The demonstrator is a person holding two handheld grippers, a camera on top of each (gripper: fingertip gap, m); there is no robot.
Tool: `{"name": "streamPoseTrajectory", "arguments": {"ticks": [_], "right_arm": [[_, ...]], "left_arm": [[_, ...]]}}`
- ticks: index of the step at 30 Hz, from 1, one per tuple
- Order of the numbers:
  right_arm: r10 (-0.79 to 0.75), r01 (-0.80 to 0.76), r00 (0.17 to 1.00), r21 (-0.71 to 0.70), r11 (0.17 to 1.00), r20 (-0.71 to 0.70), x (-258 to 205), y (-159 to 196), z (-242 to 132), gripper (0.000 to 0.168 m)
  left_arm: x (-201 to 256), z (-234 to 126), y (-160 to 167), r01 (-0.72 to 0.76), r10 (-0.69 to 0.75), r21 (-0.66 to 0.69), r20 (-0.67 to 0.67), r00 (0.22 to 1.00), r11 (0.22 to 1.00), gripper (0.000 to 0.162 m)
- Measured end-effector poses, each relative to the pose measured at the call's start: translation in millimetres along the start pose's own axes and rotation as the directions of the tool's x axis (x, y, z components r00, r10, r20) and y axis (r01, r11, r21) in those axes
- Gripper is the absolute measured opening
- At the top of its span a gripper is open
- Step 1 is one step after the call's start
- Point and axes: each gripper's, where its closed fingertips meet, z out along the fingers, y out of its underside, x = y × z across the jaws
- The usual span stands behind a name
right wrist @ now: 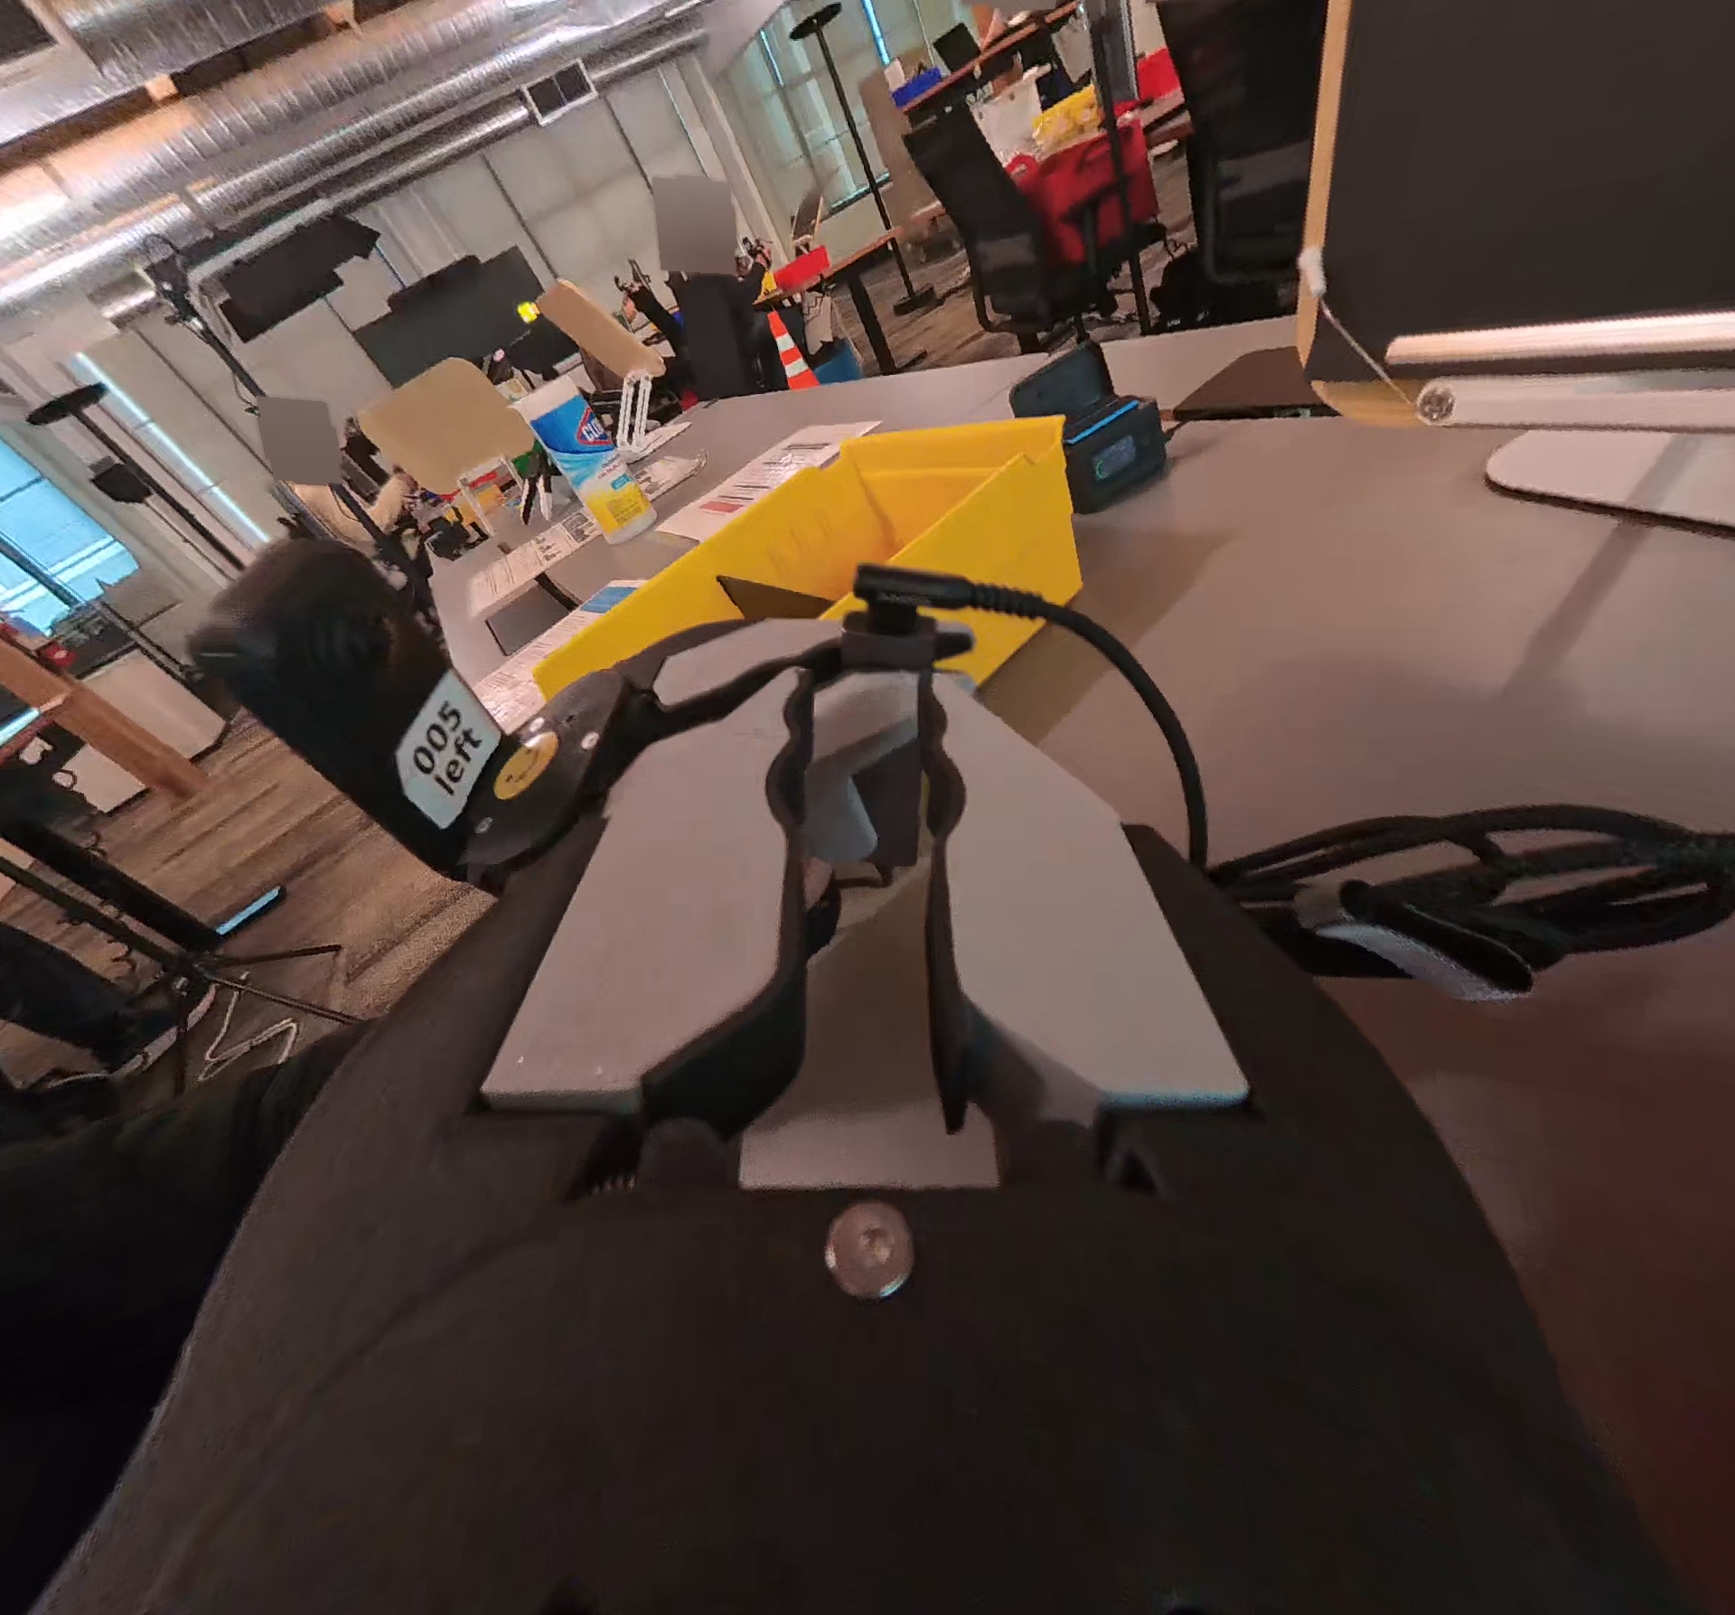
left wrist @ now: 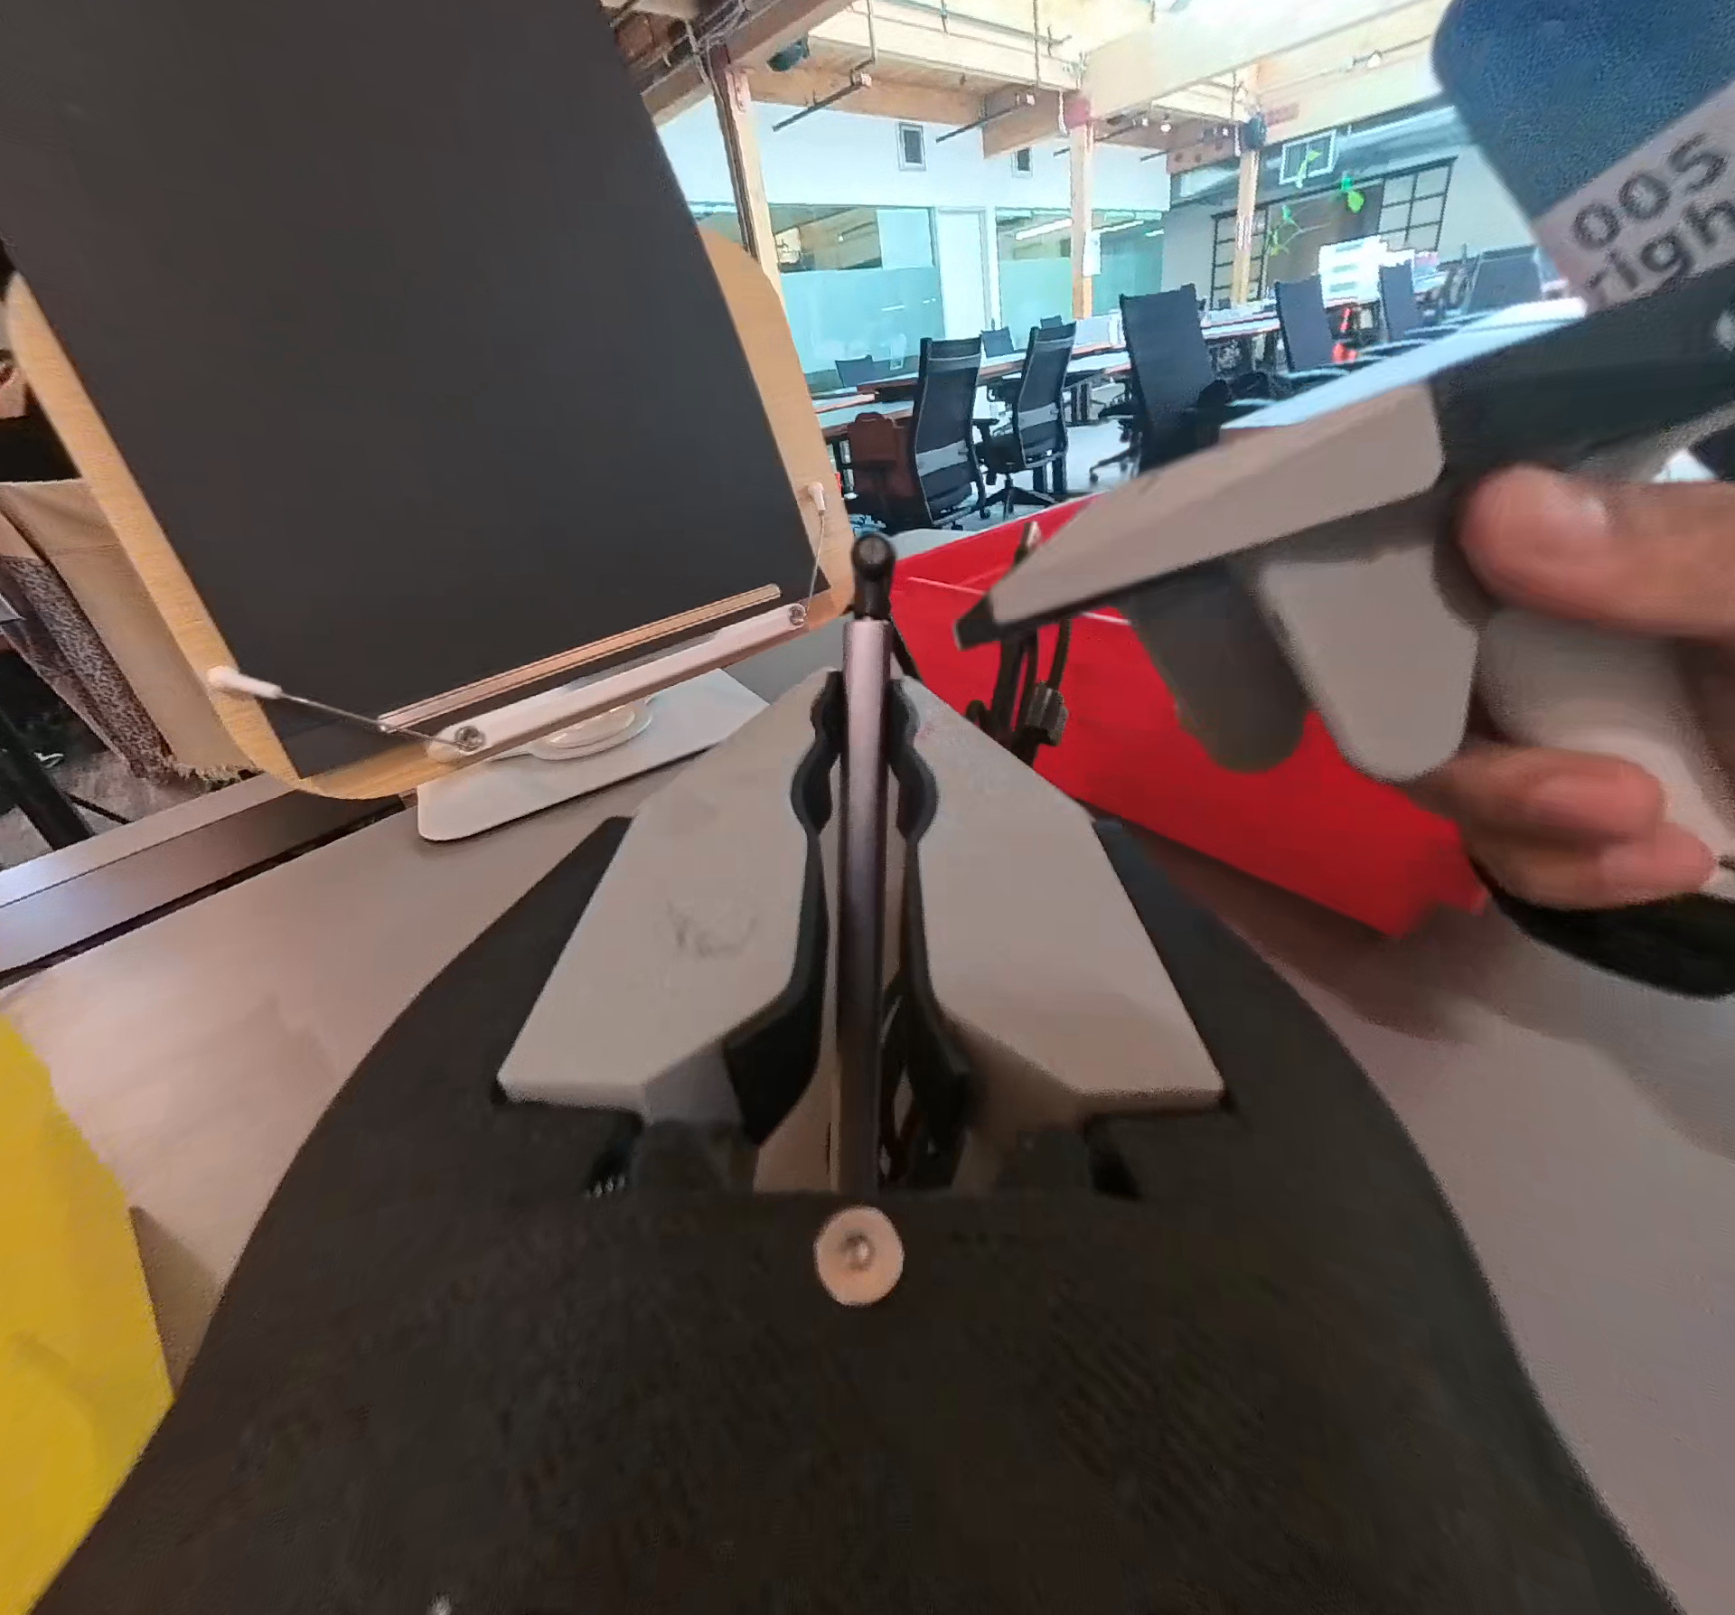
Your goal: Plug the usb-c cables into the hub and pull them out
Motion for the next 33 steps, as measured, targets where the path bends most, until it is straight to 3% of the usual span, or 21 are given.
{"name": "streamPoseTrajectory", "arguments": {"ticks": [2, 3, 4, 8, 18, 22, 28, 33], "right_arm": [[0.005, -0.004, 0.999, 0.008, 1.000, -0.032, 7, 3, 6, 0.031], [0.012, -0.011, 0.999, 0.027, 1.000, -0.050, 12, 2, 9, 0.046], [0.020, -0.018, 0.999, 0.053, 0.998, -0.038, 12, -2, 11, 0.046], [0.053, -0.052, 0.998, 0.073, 0.996, -0.015, 15, -2, 25, 0.030], [0.124, -0.134, 0.989, 0.151, 0.979, 0.075, 17, -8, 44, 0.029], [0.064, -0.064, 0.998, 0.173, 0.983, 0.005, 21, -10, 44, 0.024], [-0.056, 0.068, 0.997, 0.272, 0.960, -0.055, 19, -18, 55, 0.014], [-0.057, 0.070, 0.997, 0.384, 0.921, -0.046, 15, -26, 62, 0.012]], "left_arm": [[-2, -1, -1, 0.005, -0.005, 0.010, 0.002, 1.000, 1.000, 0.007], [-2, 0, 0, 0.000, 0.000, 0.004, 0.004, 1.000, 1.000, 0.007], [-1, 1, 2, -0.008, 0.008, -0.006, 0.007, 1.000, 1.000, 0.007], [2, 4, 4, -0.041, 0.041, -0.020, 0.016, 0.999, 0.999, 0.007], [-17, 2, 9, -0.021, 0.025, -0.041, 0.092, 0.995, 0.999, 0.007], [-19, 4, 12, -0.158, 0.171, -0.099, 0.141, 0.975, 0.983, 0.008], [-29, 4, 9, -0.042, 0.051, -0.052, 0.192, 0.980, 0.998, 0.007], [-40, 0, 4, 0.017, -0.018, 0.008, 0.208, 0.978, 1.000, 0.007]]}}
